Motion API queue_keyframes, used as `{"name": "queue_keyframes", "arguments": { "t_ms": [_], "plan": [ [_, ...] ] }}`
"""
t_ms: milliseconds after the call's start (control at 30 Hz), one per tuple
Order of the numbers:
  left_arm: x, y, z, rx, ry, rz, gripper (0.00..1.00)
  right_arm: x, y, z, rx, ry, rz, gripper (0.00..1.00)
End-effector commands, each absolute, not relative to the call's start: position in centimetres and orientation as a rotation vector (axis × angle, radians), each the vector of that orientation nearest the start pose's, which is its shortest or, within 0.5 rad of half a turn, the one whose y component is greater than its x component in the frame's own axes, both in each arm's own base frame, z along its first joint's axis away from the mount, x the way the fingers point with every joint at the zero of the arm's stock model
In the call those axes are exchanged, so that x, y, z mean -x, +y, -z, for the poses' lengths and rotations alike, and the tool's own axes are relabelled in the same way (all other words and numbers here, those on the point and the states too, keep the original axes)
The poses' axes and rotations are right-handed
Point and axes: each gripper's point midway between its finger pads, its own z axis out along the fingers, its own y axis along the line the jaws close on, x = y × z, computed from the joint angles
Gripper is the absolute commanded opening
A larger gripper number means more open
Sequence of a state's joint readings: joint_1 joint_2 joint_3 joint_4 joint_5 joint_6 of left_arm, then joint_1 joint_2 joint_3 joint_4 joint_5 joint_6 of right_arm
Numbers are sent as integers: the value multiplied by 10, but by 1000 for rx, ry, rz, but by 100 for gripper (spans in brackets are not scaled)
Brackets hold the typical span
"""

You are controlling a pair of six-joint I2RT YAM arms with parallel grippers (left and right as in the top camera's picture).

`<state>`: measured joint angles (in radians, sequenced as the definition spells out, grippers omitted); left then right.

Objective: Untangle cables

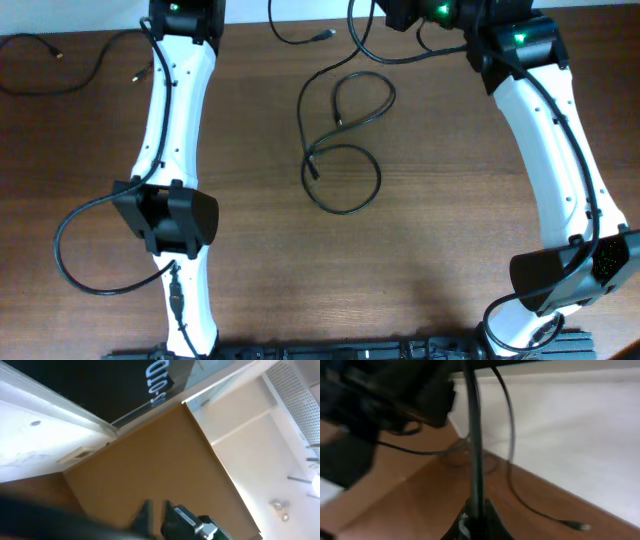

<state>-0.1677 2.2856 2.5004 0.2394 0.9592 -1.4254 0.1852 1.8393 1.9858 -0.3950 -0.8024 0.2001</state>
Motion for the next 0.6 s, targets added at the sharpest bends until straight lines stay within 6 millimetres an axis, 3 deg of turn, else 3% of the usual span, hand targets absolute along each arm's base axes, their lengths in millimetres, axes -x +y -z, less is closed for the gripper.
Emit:
{"name": "queue_keyframes", "arguments": {
  "t_ms": [0,33,67,100,133,200,267,400,500,567],
  "plan": [
    [-566,-221,-474,-46,1651,1651,42,-460,230,-420,605,1772,-1179,4],
    [-572,-220,-460,9,1704,1632,74,-459,230,-419,603,1775,-1180,4],
    [-573,-220,-451,29,1745,1621,90,-459,230,-418,601,1782,-1182,4],
    [-573,-221,-445,50,1775,1627,99,-459,230,-417,600,1786,-1183,4],
    [-573,-221,-436,52,1808,1610,99,-458,230,-414,610,1792,-1176,4],
    [-574,-220,-428,-104,1790,1468,99,-456,230,-407,653,1798,-1142,4],
    [-571,-218,-427,-136,1795,1477,99,-464,224,-401,631,1817,-1069,4],
    [-536,-234,-428,-12,1968,1866,99,-462,235,-411,664,1761,-1066,4],
    [-523,-237,-428,-40,2014,1946,99,-473,241,-411,606,1771,-974,4],
    [-522,-237,-428,-6,2032,1975,91,-473,241,-411,606,1770,-975,4]
  ]
}}
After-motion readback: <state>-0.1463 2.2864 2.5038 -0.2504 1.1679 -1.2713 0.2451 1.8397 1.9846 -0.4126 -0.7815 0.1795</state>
